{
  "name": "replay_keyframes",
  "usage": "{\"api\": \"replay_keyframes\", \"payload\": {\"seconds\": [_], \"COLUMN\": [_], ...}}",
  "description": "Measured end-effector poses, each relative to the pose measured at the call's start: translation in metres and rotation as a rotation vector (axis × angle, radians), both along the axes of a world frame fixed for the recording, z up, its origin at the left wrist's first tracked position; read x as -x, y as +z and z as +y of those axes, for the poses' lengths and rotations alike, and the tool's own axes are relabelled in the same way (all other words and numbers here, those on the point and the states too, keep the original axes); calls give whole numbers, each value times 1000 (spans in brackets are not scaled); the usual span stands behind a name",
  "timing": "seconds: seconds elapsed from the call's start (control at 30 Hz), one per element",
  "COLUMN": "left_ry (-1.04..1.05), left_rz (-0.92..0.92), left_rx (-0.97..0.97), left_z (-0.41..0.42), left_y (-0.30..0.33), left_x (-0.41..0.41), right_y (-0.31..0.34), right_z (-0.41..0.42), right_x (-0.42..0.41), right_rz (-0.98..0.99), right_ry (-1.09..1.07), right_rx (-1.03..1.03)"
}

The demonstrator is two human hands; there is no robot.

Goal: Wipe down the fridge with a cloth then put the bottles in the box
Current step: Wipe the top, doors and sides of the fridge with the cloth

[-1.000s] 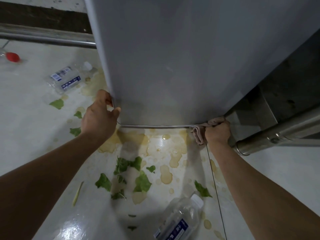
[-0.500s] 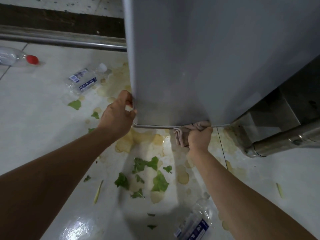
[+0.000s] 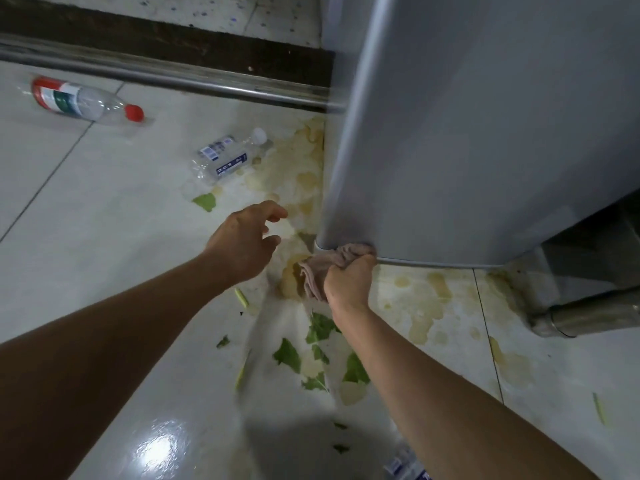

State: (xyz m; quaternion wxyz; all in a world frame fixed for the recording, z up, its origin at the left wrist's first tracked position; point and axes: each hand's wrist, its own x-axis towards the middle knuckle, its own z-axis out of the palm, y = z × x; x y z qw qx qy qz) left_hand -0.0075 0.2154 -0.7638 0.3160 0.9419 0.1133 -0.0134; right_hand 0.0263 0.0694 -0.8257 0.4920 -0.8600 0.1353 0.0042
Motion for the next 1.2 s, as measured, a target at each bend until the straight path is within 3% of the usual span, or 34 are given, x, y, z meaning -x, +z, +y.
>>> {"api": "replay_keyframes", "payload": {"seconds": [0.17, 0.33, 0.63, 0.73, 0.8, 1.0, 1.2], "left_ry": [45, 101, 206, 254, 261, 300, 327], "left_rz": [41, 49, 150, 229, 274, 308, 294], "left_rx": [-25, -27, -35, 4, 20, 40, 68], "left_z": [12, 20, 38, 34, 32, 42, 68], "left_y": [3, 7, 54, 91, 122, 245, 373], "left_x": [12, 21, 61, 87, 106, 145, 159], "right_y": [2, 15, 90, 138, 176, 295, 431], "right_z": [22, 44, 40, 23, 15, 17, 44], "right_x": [10, 19, 19, 42, 57, 92, 98], "right_rz": [5, 270, 174, 90, 149, 268, 265], "right_ry": [100, 321, 588, 656, 771, 745, 792], "right_rx": [-25, -60, 89, 200, 320, 210, 253]}}
